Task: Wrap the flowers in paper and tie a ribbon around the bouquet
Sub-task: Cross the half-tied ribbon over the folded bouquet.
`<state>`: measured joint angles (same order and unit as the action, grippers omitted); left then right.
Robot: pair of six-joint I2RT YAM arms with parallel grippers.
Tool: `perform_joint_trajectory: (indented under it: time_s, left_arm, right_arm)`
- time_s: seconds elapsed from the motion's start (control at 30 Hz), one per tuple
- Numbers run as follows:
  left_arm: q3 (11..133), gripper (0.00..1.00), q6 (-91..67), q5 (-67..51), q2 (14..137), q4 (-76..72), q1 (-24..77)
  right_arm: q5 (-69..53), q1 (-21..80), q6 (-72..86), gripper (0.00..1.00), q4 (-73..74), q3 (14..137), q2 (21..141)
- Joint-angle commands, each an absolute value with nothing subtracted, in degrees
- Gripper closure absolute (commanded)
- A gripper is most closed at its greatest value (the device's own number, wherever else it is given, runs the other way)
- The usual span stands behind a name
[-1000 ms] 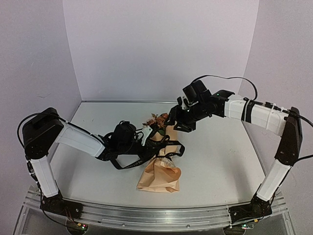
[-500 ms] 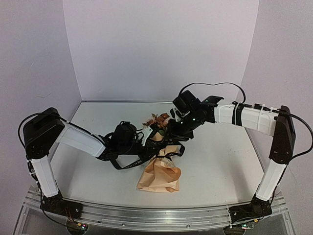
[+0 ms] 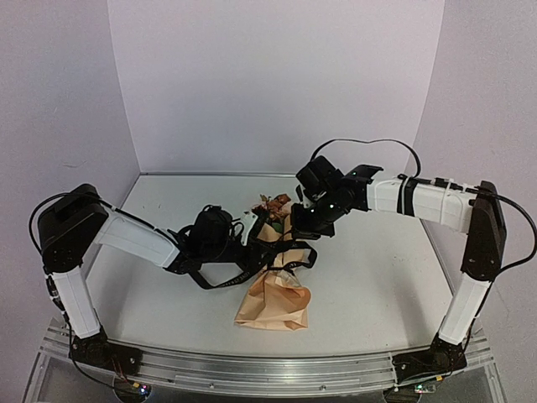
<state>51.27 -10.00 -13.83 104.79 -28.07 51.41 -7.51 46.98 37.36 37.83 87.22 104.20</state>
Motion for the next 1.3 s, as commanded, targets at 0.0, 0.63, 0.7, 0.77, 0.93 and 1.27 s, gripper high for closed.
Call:
perform_joint_trajectory:
  time_s: [0.0,0.63,0.7,0.77,0.93,1.27]
  left_arm:
    - [49.9,0.53,-18.0,-10.1,97.8,-29.9,49.2]
    - [66.6,0.39,-26.3,-4.8,105.0,-2.3,43.1]
    - [68.4,0.4,-26.9,-5.8,106.2,0.4,43.0]
    - [68.7,0.41,-28.2,-6.4,106.2,1.9,43.0]
    - [68.0,0.47,-30.2,-9.2,105.7,2.2,43.0]
    - [69.3,0.63,-31.8,-11.8,107.0,1.7,42.9]
  right_arm:
    - [-4.6,47.2,37.7,1.0,37.8,87.3,103.5]
    - [-4.4,47.6,38.2,1.0,37.3,87.8,104.3]
    - [-4.3,47.7,38.3,1.0,37.3,87.8,104.3]
    - [-4.2,47.7,38.3,1.0,37.2,87.8,104.3]
    - [-4.1,47.7,38.3,1.0,37.2,87.8,104.7]
    - [-4.0,47.6,38.6,1.0,37.2,88.2,105.2]
